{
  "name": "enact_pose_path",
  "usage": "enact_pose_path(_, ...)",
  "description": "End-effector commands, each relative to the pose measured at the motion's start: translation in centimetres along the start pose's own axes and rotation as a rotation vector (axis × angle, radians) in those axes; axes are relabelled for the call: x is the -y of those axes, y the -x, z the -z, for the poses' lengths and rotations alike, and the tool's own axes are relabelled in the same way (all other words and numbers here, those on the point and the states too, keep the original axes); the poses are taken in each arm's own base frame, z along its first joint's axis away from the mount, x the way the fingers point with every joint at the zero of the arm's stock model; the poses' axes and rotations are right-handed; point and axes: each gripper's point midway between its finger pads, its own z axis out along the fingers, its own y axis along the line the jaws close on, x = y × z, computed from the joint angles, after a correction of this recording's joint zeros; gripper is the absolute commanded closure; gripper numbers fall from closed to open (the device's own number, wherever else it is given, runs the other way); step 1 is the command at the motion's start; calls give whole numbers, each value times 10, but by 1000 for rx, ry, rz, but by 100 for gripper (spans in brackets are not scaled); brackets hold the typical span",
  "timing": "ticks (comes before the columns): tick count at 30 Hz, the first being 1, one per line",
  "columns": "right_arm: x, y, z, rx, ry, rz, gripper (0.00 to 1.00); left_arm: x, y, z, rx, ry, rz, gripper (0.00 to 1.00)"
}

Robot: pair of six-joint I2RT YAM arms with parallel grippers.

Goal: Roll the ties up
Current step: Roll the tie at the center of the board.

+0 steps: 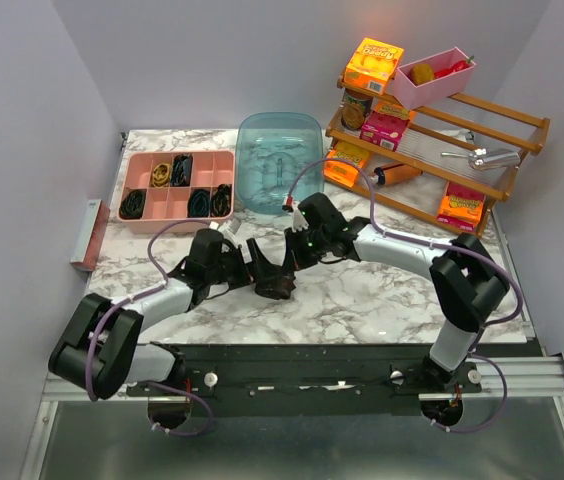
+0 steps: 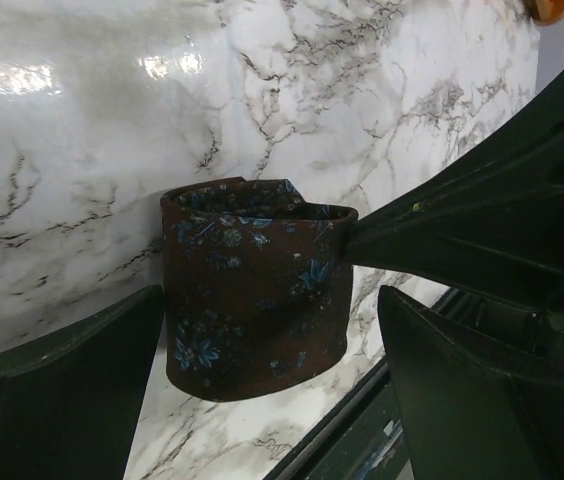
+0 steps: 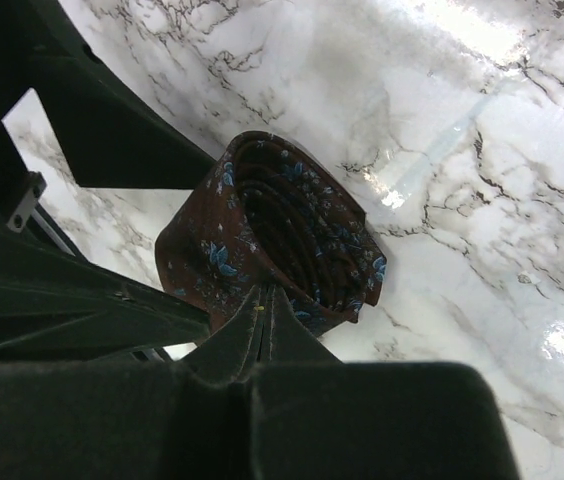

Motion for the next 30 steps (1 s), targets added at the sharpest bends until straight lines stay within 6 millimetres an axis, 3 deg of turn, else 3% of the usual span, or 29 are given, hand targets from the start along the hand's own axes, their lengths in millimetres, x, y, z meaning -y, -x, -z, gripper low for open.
enact_pose_path(1, 13, -13, -6, -27, -50, -9, 100, 5, -9, -7, -45, -80, 22, 6)
enact_pose_path(8, 24, -28, -7, -49, -90, -25, 100, -6, -21, -11, -67, -69, 40, 11)
enact_pose_path(13, 31, -33, -7, -49, -119, -32, 100, -3, -27, -18, -98, -124, 40, 19)
enact_pose_path(18, 33, -28, -3, -27, -140, -24, 100, 7, -35, -26, -129, -170, 36, 25)
enact_pose_path(24, 33, -18, 0, 3, -157, -20, 100, 9, -38, -31, -141, -173, 41, 39)
enact_pose_path(30, 25, -4, 22, 71, -169, -12, 99, 8, -36, -29, -121, -146, 33, 43)
